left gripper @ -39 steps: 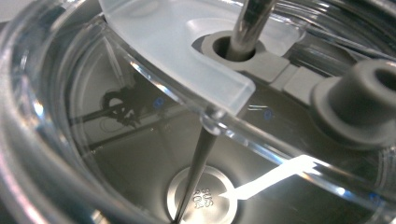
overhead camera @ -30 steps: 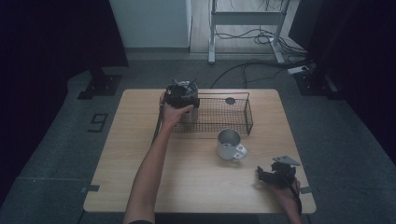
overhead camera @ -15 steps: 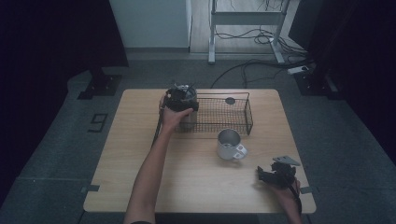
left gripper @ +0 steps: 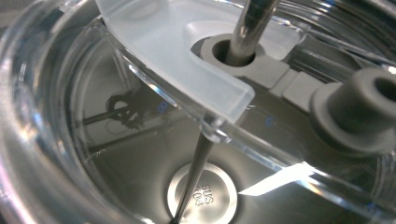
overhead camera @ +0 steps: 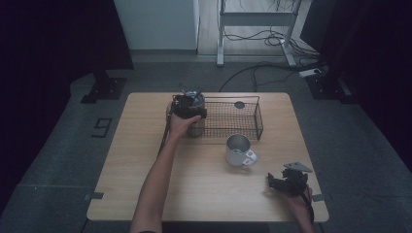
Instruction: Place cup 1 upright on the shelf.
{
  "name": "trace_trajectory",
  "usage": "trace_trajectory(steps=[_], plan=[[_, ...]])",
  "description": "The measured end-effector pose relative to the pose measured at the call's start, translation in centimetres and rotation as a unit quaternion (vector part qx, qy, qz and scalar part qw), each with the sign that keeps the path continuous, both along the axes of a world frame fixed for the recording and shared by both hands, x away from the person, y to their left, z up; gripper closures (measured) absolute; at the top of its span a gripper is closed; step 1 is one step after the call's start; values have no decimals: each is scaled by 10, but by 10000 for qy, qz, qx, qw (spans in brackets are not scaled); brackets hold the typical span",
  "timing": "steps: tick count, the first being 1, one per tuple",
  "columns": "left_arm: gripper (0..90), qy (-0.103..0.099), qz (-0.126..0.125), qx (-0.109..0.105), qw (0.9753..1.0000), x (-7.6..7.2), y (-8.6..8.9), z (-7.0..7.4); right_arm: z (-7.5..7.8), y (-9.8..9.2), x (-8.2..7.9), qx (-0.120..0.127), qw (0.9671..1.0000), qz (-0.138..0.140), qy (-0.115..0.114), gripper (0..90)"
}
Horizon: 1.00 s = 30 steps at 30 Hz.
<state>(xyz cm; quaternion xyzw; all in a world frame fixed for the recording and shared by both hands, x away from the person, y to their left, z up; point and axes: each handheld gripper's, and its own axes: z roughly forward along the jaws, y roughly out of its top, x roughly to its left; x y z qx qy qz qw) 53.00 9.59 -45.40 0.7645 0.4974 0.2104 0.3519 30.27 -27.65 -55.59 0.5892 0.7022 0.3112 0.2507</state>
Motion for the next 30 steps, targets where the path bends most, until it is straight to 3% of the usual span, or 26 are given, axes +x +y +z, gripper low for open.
trace_trajectory(steps=[4, 13, 20, 30], plan=[[39, -15, 26, 80, 10000, -3, 1, -5, 0, 0, 0, 0, 10000, -1, 1, 86], [38, -71, -32, -37, 10000, -11, 7, -8, 0, 0, 0, -8, 10000, 1, -2, 86], [35, -83, 38, 30, 10000, -13, 4, -8, 0, 0, 0, -10, 10000, 0, -3, 87], [3, -149, 43, -66, 9999, -15, 6, -2, 0, 0, 0, -9, 10000, -6, -4, 86]])
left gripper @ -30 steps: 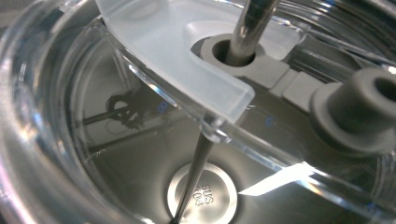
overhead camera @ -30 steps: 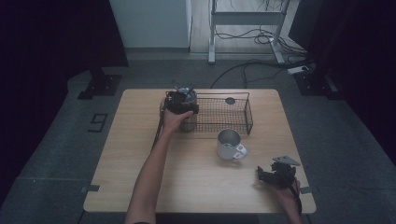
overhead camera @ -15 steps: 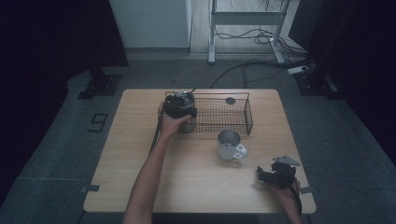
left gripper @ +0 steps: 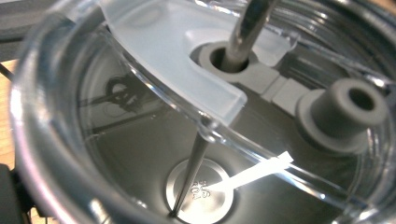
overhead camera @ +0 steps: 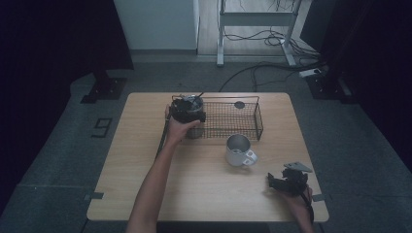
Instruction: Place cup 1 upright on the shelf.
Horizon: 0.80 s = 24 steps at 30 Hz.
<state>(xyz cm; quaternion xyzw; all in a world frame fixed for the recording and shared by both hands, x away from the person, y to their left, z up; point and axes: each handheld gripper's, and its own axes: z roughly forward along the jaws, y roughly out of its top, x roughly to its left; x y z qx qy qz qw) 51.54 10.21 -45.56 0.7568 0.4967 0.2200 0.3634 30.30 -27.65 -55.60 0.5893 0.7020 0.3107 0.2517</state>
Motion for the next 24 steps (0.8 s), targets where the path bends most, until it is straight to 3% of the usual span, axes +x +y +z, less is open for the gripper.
trace_trajectory(steps=[7, 13, 24], plan=[[3, -219, -26, -77, 9997, -9, 4, 15, 0, 0, 1, 6, 10000, -8, -5, 86], [3, -337, -162, -193, 9991, -26, 13, 30, 0, 0, 1, 6, 10000, -20, -5, 87], [25, -378, -161, -327, 9986, -57, 52, 29, 0, -1, 5, 15, 10000, 4, -3, 88]])
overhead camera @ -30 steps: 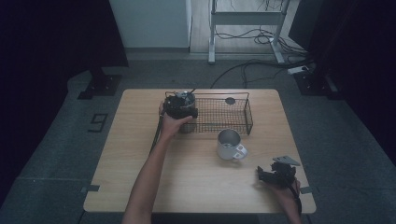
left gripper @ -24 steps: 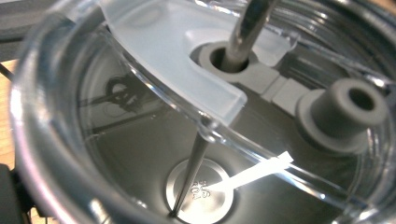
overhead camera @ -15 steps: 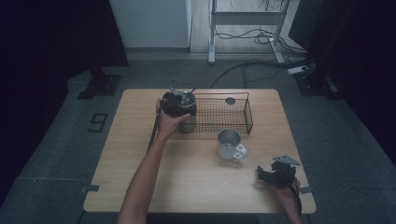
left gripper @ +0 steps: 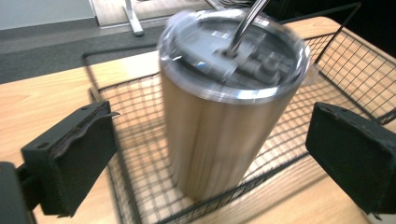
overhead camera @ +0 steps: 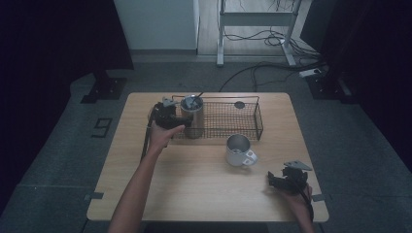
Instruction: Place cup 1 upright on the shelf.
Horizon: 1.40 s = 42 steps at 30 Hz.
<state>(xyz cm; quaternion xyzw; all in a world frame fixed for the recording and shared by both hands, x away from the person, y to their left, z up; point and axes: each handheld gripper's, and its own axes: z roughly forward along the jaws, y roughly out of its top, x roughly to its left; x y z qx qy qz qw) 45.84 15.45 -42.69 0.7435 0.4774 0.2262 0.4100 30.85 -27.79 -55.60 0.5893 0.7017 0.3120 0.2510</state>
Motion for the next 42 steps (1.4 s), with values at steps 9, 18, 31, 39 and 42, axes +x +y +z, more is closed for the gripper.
trace_trajectory(steps=[9, 18, 31, 39, 42], plan=[[34, 117, -79, 65, 9999, -20, 12, -14, 0, 0, 1, -15, 10000, -10, 0, 91], [46, 125, -157, -8, 9998, -46, 18, -19, 0, -1, -1, -1, 10000, -56, -19, 116], [57, 168, -157, 171, 9996, -80, 30, -48, 0, -1, -1, 6, 10000, -80, -29, 123], [63, 303, -173, 177, 9992, -107, 38, -68, 0, -1, -1, 7, 10000, -84, -30, 124], [65, 398, -241, 212, 9987, -115, 41, -75, 0, -1, -1, 6, 10000, -86, -32, 125]])
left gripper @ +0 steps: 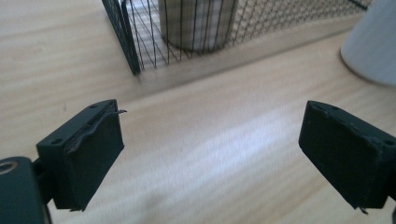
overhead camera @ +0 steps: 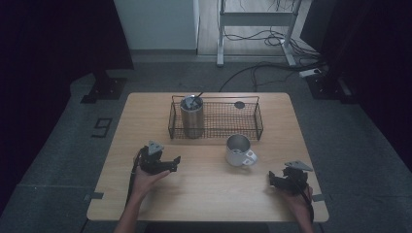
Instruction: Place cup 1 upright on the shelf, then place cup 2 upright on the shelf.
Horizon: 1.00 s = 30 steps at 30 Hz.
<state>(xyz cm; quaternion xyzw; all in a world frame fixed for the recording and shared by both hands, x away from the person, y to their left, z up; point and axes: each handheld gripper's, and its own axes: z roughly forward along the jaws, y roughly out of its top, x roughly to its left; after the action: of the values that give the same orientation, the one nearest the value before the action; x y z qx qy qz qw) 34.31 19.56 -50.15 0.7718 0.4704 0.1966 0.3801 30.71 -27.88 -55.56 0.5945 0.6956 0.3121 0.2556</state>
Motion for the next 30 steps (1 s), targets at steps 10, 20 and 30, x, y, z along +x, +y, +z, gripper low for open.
trace_trajectory(steps=[10, 20, 30], plan=[[71, 130, -69, 61, 9999, -18, 11, -15, 0, 0, 0, 0, 10000, -29, 4, 127], [92, 193, -72, 227, 9995, -18, 10, -25, 0, 0, 0, 0, 10000, -30, 3, 127], [92, 191, -104, 270, 9994, -19, 9, -28, 0, -1, 0, 20, 10000, -40, -34, 133]])
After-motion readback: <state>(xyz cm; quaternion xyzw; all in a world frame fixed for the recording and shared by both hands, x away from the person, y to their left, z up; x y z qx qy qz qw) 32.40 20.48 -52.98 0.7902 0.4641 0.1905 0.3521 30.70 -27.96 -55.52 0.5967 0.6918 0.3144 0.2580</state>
